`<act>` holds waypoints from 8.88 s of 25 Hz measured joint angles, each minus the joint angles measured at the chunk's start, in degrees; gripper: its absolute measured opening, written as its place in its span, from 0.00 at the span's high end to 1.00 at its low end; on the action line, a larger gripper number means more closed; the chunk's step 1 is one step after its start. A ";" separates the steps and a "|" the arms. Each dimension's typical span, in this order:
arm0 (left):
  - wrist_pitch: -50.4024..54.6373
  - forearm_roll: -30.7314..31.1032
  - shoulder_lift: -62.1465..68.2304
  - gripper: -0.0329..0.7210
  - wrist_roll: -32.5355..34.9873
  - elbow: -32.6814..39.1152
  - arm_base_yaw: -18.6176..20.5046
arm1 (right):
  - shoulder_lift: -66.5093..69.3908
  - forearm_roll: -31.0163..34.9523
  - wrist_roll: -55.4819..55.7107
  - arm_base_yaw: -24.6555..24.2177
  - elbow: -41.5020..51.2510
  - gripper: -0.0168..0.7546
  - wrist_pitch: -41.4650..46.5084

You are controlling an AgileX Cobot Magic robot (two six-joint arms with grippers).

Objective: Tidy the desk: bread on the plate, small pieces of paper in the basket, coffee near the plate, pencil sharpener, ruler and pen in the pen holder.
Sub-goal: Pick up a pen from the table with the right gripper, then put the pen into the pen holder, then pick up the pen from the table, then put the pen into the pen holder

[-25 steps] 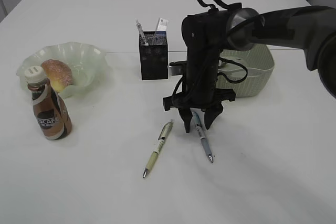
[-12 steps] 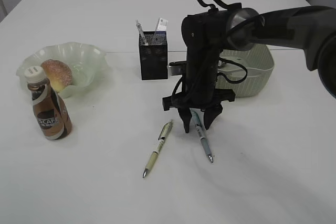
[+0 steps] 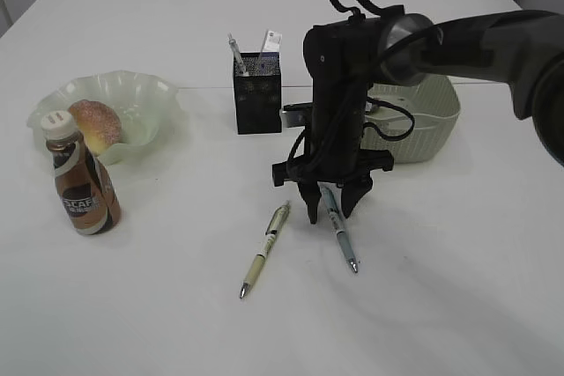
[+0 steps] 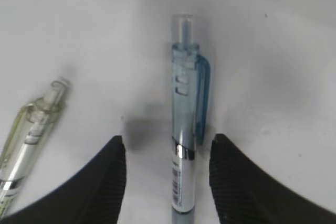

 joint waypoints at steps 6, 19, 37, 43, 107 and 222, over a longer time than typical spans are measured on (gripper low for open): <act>0.00 0.00 0.68 0.55 0.00 0.00 0.00 | 0.70 -0.22 0.00 0.00 -0.09 0.48 0.00; 0.00 0.00 1.63 0.55 0.00 0.00 0.00 | 0.80 -0.92 0.00 0.00 -0.13 0.71 0.00; 0.00 1.53 1.63 0.55 0.00 0.00 0.00 | -1.84 -4.54 -0.01 0.95 -0.22 0.89 0.00; 0.00 1.66 1.63 0.55 0.00 0.00 0.00 | -6.32 -6.08 -0.12 2.30 -0.22 0.89 0.00; 0.00 13.50 6.49 0.55 0.10 0.00 0.00 | 2.12 -10.69 -7.28 -3.98 1.71 0.88 -88.38; -10.53 2.40 33.47 0.87 -2.98 2.56 -16.72 | -30.56 -14.11 -0.67 -3.98 -0.09 0.59 1.76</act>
